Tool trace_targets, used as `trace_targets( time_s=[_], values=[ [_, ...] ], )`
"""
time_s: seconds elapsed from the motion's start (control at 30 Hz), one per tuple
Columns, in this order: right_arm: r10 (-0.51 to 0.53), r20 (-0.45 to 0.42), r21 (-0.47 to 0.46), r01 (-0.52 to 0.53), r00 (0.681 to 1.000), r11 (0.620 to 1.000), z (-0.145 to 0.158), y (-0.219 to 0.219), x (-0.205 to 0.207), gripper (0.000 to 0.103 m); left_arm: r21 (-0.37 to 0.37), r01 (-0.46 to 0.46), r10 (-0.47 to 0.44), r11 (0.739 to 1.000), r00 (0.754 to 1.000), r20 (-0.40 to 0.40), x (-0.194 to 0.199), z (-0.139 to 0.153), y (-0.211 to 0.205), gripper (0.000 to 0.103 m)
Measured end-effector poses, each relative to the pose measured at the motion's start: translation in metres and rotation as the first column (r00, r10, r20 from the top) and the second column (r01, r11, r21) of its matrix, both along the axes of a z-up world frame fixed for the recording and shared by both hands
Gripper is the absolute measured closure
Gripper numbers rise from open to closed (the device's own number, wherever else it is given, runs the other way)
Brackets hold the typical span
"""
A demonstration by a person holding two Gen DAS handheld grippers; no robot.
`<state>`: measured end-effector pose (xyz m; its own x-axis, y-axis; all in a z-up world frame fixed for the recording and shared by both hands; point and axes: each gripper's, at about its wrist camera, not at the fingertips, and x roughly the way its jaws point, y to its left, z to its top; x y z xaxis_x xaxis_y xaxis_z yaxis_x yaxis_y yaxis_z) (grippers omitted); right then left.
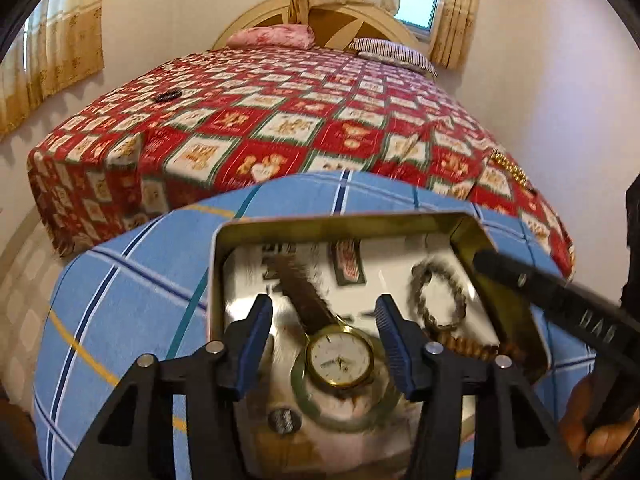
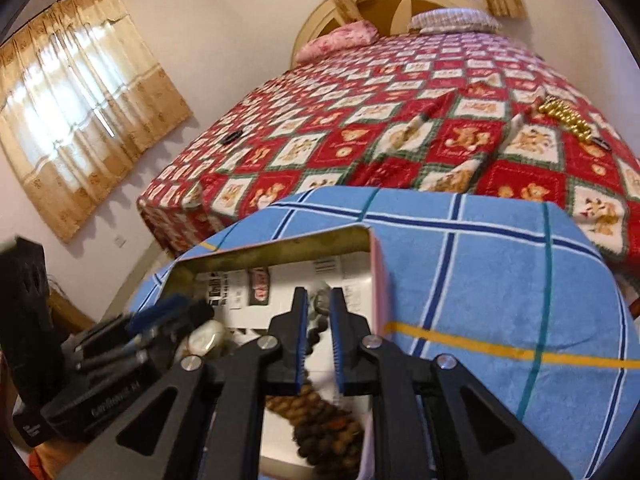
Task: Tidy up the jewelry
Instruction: 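Lower the watch into the pink tin with the left tool while the right tool drops the grey beads in, then grasp the pink bangle with the left tool while the right tool grasps the pearl necklace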
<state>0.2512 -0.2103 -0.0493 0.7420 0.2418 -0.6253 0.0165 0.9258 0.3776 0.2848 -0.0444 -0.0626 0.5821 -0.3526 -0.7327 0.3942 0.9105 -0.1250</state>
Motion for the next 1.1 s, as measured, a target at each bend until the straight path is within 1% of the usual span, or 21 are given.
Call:
trace_targets(
  time_s=[0.03, 0.1, 0.23, 0.33, 0.4, 0.5, 0.53, 0.63, 0.77, 0.9, 1.1],
  values=[
    [0.0, 0.009, -0.004, 0.0, 1.0, 1.0, 0.001, 0.0, -0.002, 0.078, 0.01, 0.0, 0.0, 1.0, 1.0, -0.005, -0.004, -0.001, 0.002, 0.048],
    [-0.014, 0.039, -0.032, 0.015, 0.999, 0.999, 0.007, 0.0, -0.009, 0.066, 0.041, -0.004, 0.003, 0.999, 1.0, 0.01, -0.011, -0.001, 0.002, 0.048],
    [-0.018, 0.07, -0.005, 0.019, 0.997, 1.0, 0.021, -0.006, -0.016, 0.065, 0.078, -0.007, 0.004, 0.997, 0.999, 0.037, -0.028, 0.006, 0.006, 0.048],
    [-0.03, 0.099, -0.007, 0.031, 0.995, 1.0, 0.035, -0.01, -0.03, 0.061, 0.071, -0.014, 0.01, 0.997, 0.998, 0.055, -0.039, 0.017, 0.016, 0.048],
    [-0.042, 0.107, -0.016, 0.044, 0.993, 0.999, 0.042, -0.012, -0.044, 0.061, 0.056, -0.037, 0.033, 0.998, 0.997, 0.068, -0.051, 0.026, 0.026, 0.048],
    [-0.063, 0.115, -0.001, 0.063, 0.991, 0.998, 0.047, -0.017, -0.067, 0.061, 0.015, -0.092, 0.09, 0.996, 0.994, 0.062, -0.069, 0.033, 0.042, 0.048],
    [-0.069, 0.116, 0.004, 0.069, 0.991, 0.998, 0.048, -0.019, -0.076, 0.061, -0.003, -0.105, 0.105, 0.994, 0.993, 0.061, -0.077, 0.035, 0.048, 0.048],
    [-0.075, 0.097, 0.009, 0.074, 0.992, 0.997, 0.045, -0.021, -0.093, 0.061, -0.027, -0.136, 0.137, 0.99, 0.989, 0.05, -0.099, 0.035, 0.057, 0.048],
    [-0.075, 0.074, -0.005, 0.076, 0.994, 0.997, 0.039, -0.02, -0.119, 0.061, -0.055, -0.161, 0.163, 0.985, 0.986, 0.032, -0.128, 0.028, 0.066, 0.048],
    [-0.077, 0.055, -0.005, 0.077, 0.995, 0.997, 0.034, -0.02, -0.145, 0.061, -0.065, -0.179, 0.181, 0.982, 0.983, 0.024, -0.148, 0.022, 0.072, 0.048],
    [-0.06, 0.036, -0.044, 0.061, 0.998, 0.997, 0.026, -0.012, -0.173, 0.061, -0.06, -0.16, 0.163, 0.985, 0.986, 0.043, -0.178, 0.02, 0.071, 0.048]
  ],
)
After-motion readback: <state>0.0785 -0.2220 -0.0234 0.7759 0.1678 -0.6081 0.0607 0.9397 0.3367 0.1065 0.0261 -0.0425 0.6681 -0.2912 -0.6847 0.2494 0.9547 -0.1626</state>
